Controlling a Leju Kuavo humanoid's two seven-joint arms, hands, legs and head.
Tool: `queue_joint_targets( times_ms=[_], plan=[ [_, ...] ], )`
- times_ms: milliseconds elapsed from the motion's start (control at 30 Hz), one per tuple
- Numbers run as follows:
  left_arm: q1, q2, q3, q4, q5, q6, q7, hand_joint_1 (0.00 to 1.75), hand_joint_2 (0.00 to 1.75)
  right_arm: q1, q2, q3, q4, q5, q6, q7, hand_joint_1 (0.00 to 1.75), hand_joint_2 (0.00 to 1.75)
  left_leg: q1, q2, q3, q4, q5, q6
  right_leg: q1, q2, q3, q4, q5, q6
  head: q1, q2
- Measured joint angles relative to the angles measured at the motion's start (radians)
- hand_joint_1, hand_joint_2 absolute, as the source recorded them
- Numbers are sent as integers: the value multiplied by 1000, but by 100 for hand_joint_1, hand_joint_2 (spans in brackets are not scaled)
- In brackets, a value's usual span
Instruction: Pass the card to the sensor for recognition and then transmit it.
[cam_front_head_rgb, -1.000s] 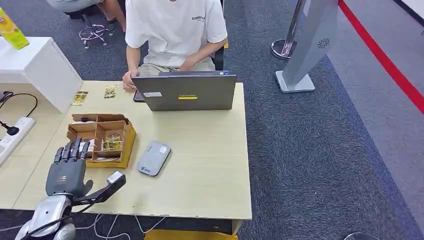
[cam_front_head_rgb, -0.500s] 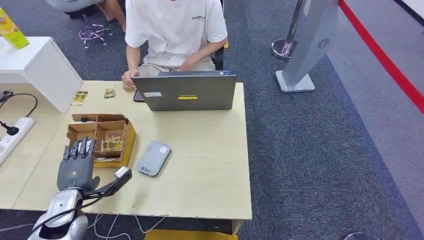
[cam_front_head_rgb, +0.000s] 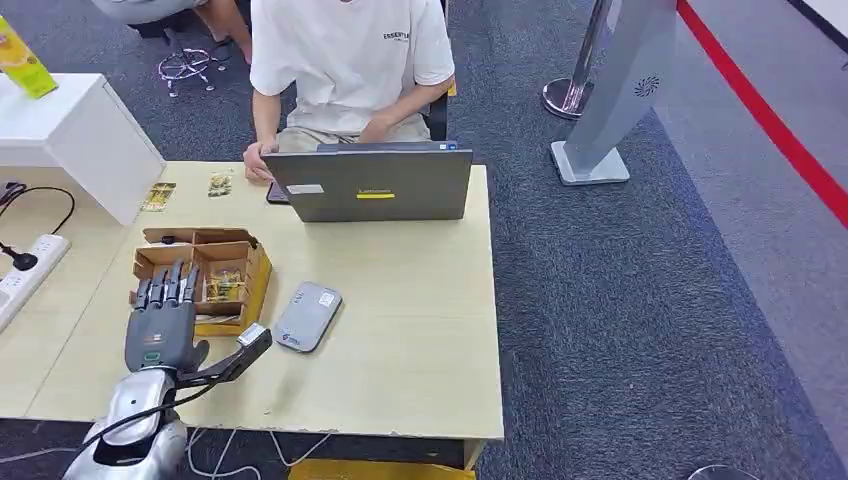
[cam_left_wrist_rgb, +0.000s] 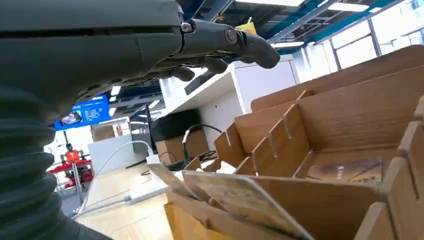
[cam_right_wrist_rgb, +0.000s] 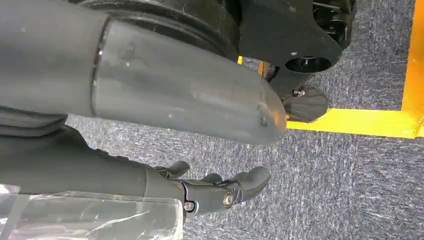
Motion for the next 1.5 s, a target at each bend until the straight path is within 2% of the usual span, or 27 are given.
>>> queue_joint_targets(
  times_ms=[167,200,400,1167,1233,1333,1467,1500],
  plan=[
    [-43,-20,0,47,1,9,-8,0,175,0,0,0,0,5,0,0,0,0,0,0,0,0,0,0,0,0,0,0,0,0,0,0],
    [-47,-21,0,50,1,9,-10,175,175,0,0,0,0,5,0,1,0,0,0,0,0,0,0,0,0,0,0,0,0,0,0,0],
    [-54,-21,0,59,16,9,-33,175,175,0,0,0,0,5,0,2,0,0,0,0,0,0,0,0,0,0,0,0,0,0,0,0],
    [-53,-20,0,63,53,31,-55,175,175,0,0,0,0,12,0,-2,0,0,0,0,0,0,0,0,0,0,0,0,0,0,0,0],
    [-51,-20,0,63,52,55,-59,175,175,0,0,0,0,12,0,-2,0,0,0,0,0,0,0,0,0,0,0,0,0,0,0,0],
    [-44,-23,0,58,47,128,-74,175,175,0,0,0,0,11,-2,-1,0,0,0,0,0,0,0,0,0,0,0,0,0,0,0,0],
    [-6,-29,-6,-91,59,133,-109,175,175,0,0,-3,0,-8,-9,2,0,0,0,0,0,0,0,0,0,0,-1,0,0,0,0,0],
    [5,-25,-25,-189,67,125,-117,175,175,1,0,-8,0,-18,-17,2,0,0,0,0,-1,0,0,0,0,0,-1,0,0,0,0,0]
  ],
)
